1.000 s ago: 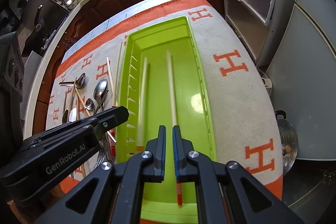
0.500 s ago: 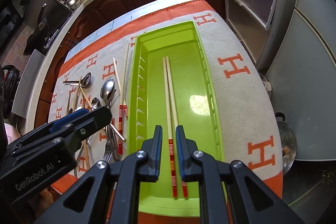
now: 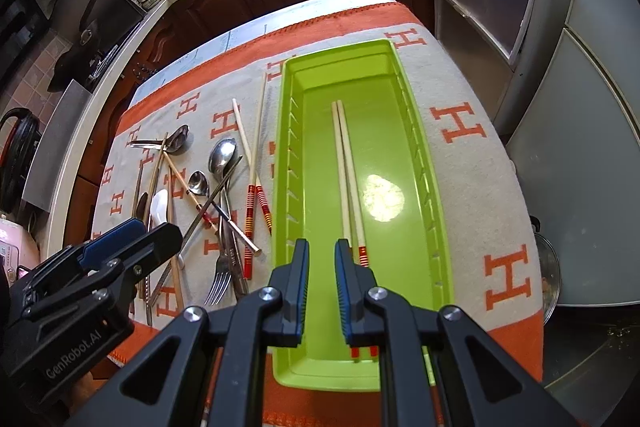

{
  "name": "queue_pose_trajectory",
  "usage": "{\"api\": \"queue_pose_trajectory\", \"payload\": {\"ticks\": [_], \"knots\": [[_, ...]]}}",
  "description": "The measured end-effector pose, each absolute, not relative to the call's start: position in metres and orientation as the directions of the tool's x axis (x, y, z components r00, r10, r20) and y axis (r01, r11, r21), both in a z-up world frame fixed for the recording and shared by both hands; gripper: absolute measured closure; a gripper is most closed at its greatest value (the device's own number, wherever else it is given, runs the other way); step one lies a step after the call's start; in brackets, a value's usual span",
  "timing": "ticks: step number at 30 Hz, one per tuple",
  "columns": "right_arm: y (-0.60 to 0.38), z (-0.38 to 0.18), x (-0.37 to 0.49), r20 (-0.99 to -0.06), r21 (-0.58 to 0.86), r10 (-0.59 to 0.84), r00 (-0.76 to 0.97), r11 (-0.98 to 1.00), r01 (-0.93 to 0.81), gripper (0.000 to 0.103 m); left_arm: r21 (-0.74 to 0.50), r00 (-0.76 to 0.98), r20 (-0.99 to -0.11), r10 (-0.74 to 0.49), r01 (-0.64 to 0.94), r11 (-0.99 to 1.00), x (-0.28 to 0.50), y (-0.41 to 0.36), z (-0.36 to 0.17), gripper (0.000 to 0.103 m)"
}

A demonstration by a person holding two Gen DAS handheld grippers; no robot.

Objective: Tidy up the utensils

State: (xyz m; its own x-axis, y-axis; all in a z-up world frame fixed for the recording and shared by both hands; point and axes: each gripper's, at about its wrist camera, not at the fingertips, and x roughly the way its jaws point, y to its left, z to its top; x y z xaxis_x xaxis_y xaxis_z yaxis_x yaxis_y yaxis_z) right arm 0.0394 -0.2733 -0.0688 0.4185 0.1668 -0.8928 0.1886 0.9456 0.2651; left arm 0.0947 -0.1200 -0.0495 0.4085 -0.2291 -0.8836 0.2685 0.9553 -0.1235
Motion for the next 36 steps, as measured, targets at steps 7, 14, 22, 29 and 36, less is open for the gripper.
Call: {"api": "queue_pose_trajectory", "payload": {"ticks": [7, 14, 22, 29, 36], "knots": [[-0.257, -0.059, 0.035, -0.889, 0.253, 0.159, 0.430, 0.952, 0.171, 0.090, -0.099, 0.448, -0.869, -0.210, 0.259, 0.961, 0.082, -0.098, -0.040, 0.059], [-0.235, -0.052, 0.036, -0.886, 0.244, 0.165, 0.433, 0.961, 0.134, 0.090, -0.087, 0.481, -0.855, -0.192, 0.233, 0.969, 0.076, -0.069, -0.035, 0.059], [-0.205, -0.049, 0.044, -0.888, 0.233, 0.176, 0.425, 0.969, 0.086, 0.090, -0.101, 0.505, -0.844, -0.182, 0.183, 0.978, 0.075, -0.014, -0.032, 0.059], [-0.184, -0.051, 0.057, -0.882, 0.274, 0.232, 0.410, 0.961, 0.047, 0.090, -0.093, 0.521, -0.843, -0.132, 0.101, 0.991, 0.078, 0.043, -0.036, 0.059], [-0.154, -0.064, 0.081, -0.879, 0.334, 0.314, 0.360, 0.943, -0.008, 0.087, -0.122, 0.506, -0.855, -0.111, 0.012, 0.992, 0.088, 0.098, -0.055, 0.059]]}}
